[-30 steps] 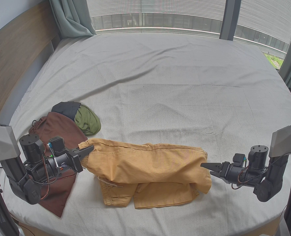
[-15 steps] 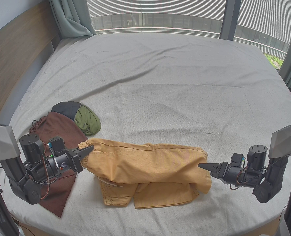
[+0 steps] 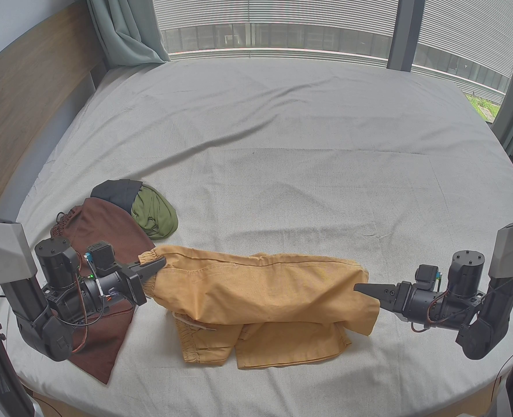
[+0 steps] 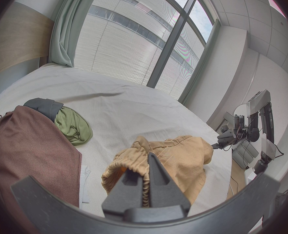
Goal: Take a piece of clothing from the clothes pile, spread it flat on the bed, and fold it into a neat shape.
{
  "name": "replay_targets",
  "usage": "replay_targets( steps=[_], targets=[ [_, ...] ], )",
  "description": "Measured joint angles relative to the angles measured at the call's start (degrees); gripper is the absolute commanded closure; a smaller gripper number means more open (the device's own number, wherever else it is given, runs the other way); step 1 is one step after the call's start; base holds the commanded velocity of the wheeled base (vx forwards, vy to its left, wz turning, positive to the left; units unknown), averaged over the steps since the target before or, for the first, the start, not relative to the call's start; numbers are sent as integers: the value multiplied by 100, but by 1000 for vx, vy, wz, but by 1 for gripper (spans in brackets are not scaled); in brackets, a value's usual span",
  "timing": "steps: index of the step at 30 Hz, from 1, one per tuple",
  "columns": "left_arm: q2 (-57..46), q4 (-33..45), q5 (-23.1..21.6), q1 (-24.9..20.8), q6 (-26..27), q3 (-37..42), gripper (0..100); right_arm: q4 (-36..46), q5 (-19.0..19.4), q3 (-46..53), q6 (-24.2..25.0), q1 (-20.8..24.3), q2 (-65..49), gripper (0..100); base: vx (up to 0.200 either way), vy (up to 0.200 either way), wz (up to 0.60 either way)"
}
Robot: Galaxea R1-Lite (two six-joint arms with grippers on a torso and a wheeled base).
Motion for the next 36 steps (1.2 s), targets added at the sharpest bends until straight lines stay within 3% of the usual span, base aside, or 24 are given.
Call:
replay_targets(
  steps=[5,7,8,15,32,36],
  targets=[
    [24,0,2,-2,0,-9,100,0,564,177,-20,4,-218,0,0,0,0],
    [30,0,0,-7,0,-9,100,-5,611,201,-28,-7,-280,0,0,0,0],
    [35,0,2,-7,0,-9,100,-9,613,204,-35,-10,-302,100,0,0,0],
    [44,0,2,6,0,-21,100,-16,542,174,-178,-27,-193,100,0,0,0],
    [46,2,10,108,0,-137,100,-9,580,852,-1837,546,1101,100,0,0,0],
    [46,0,11,113,2,-144,100,-20,584,869,-1932,535,1309,100,0,0,0]
  ],
)
